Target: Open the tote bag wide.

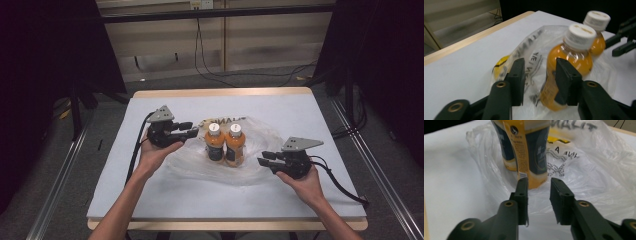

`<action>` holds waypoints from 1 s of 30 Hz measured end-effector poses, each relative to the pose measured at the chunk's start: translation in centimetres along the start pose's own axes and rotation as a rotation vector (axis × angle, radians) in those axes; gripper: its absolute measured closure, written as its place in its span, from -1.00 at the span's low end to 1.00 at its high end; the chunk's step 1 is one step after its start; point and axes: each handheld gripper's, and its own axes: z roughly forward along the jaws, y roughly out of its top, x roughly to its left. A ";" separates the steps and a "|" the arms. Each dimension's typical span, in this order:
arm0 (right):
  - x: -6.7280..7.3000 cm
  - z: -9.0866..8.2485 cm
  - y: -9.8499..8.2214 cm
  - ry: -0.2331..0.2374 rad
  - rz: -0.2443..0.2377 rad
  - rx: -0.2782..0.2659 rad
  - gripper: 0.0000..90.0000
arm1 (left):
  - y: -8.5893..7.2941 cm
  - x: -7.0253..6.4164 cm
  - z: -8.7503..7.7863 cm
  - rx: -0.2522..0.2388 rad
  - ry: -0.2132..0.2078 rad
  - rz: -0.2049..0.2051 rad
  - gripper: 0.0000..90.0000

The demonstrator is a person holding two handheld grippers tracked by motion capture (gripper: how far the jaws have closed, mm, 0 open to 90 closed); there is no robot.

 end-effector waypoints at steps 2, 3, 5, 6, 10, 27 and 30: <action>0.1 -0.5 -0.1 -0.003 0.007 -0.012 0.29 | -0.5 -0.6 -0.8 0.003 0.017 -0.002 0.12; 0.2 -0.7 -0.1 -0.004 0.008 -0.018 0.22 | -0.8 -0.7 -1.2 0.005 0.026 0.004 0.00; 0.3 -1.2 -0.3 -0.003 0.008 -0.032 0.07 | -1.3 -1.0 -1.9 -0.004 0.031 -0.002 -0.18; 0.3 -1.4 -0.5 -0.007 0.014 -0.033 -0.01 | -1.6 -1.2 -2.2 -0.001 0.035 0.007 -0.24; 0.6 -2.4 -0.9 -0.020 0.030 -0.048 -0.20 | -2.7 -1.8 -3.2 0.007 0.061 0.004 -0.52; 0.4 -7.9 -4.3 -0.172 0.136 -0.094 -0.66 | -9.5 -4.6 -8.3 0.013 0.112 -0.114 -0.91; 0.6 -8.6 -4.7 -0.197 0.141 -0.102 -0.69 | -10.8 -5.3 -9.2 0.000 0.129 -0.142 -0.93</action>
